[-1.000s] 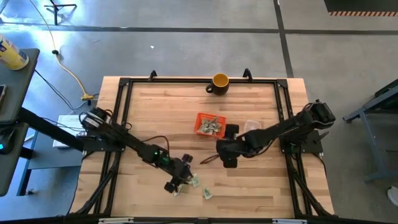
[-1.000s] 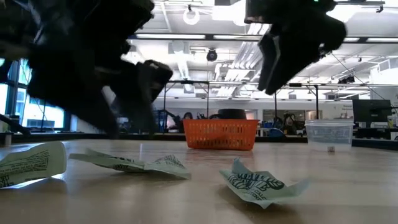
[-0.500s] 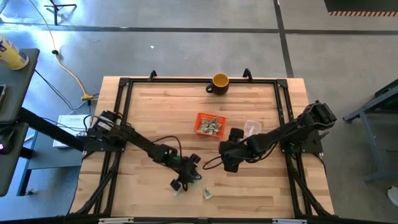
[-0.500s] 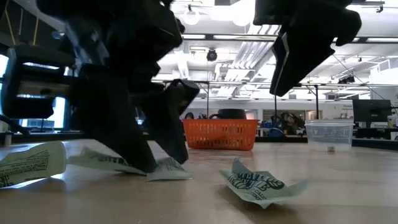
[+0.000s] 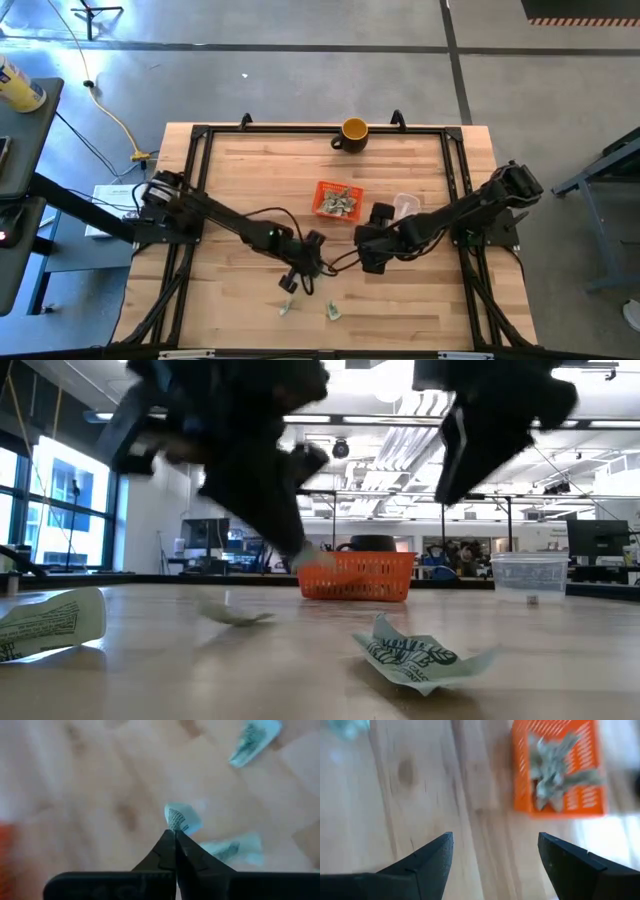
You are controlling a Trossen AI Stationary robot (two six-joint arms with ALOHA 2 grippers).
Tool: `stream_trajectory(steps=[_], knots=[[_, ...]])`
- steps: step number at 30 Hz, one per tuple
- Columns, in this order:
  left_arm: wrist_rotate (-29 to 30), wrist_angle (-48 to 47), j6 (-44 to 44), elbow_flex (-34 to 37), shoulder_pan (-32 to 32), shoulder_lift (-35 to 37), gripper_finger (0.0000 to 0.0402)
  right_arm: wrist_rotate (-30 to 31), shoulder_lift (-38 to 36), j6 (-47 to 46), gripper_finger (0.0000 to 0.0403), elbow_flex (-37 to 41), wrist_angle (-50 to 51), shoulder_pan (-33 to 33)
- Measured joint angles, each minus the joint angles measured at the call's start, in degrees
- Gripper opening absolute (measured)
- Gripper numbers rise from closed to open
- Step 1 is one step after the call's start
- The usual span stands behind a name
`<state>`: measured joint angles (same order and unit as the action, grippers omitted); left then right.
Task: Pick and place items into bin
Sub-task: Put the white stevia packet into the orange bin
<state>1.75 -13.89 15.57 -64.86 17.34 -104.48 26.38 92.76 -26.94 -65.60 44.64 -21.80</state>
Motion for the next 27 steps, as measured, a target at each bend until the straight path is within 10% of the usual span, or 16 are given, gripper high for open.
stream_trajectory(steps=[11,20,27], knots=[[7.26,-6.07,8.20,-10.43,-17.36,4.04,0.0028,16.38,-10.51,-3.90,0.0271,-0.07,13.89,3.14],[-7.70,-3.72,6.21,-10.58,-26.54,2.58,0.0103,12.64,-14.13,-8.29,0.0272,5.29,15.60,2.57],[5.03,-12.90,-2.40,-10.54,-22.77,3.44,0.0169,6.76,-14.13,-2.43,0.0271,12.46,-0.51,-3.58]])
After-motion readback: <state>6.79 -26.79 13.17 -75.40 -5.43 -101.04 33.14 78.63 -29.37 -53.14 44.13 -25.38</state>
